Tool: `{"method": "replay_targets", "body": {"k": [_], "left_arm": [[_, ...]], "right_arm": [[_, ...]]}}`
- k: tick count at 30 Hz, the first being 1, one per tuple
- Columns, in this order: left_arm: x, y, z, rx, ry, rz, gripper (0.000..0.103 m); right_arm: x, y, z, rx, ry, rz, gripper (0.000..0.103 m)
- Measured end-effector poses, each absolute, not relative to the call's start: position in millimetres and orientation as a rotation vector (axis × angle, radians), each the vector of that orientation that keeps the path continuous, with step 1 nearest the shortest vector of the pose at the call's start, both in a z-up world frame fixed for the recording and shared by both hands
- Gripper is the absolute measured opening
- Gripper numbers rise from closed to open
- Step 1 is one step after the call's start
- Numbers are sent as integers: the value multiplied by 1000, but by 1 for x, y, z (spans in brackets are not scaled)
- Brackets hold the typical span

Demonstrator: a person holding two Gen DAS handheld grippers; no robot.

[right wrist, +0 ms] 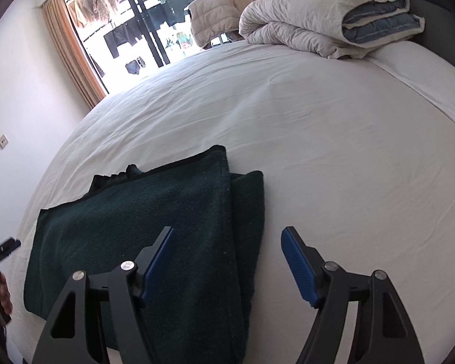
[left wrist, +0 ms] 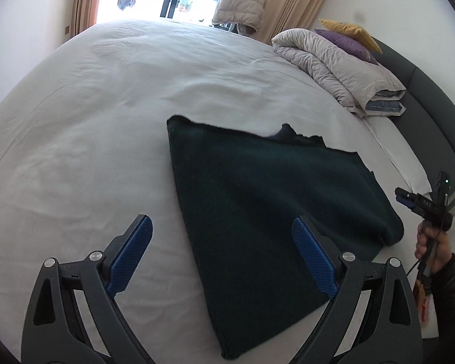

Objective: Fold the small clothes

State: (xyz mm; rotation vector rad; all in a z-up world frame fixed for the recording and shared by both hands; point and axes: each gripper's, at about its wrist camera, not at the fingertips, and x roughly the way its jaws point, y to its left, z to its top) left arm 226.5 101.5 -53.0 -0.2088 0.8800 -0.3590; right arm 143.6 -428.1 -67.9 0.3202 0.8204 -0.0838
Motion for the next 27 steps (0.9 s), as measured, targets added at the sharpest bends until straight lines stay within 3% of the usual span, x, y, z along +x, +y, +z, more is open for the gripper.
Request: {"method": "replay_targets", "body": {"k": [2,12,15,17,19,22,27], "left_arm": [[207,101,-64,-209,901,-333,95],[181,86,-105,-281,973,-369,92],[190,81,-106,-269,973,-361,77],[197,78,-106,-238,980,-344,59],[202,78,-108,-225,981,-318,31],[205,84,-109,-248,979,-318,18],[207,79,-109,-216,975,-321,12]], "right_arm": [[134,-434,-71,357,837,-49,66],[97,-423,-90,348,903,45,59],[98,-416,-94,322,921,69,51],[102,-412,-95,312,919,83,43],[109,-408,-97,296,929,89,34],[116,-402,-101,261,952,92,14],[110,-402,-91,237,922,57,9]]}}
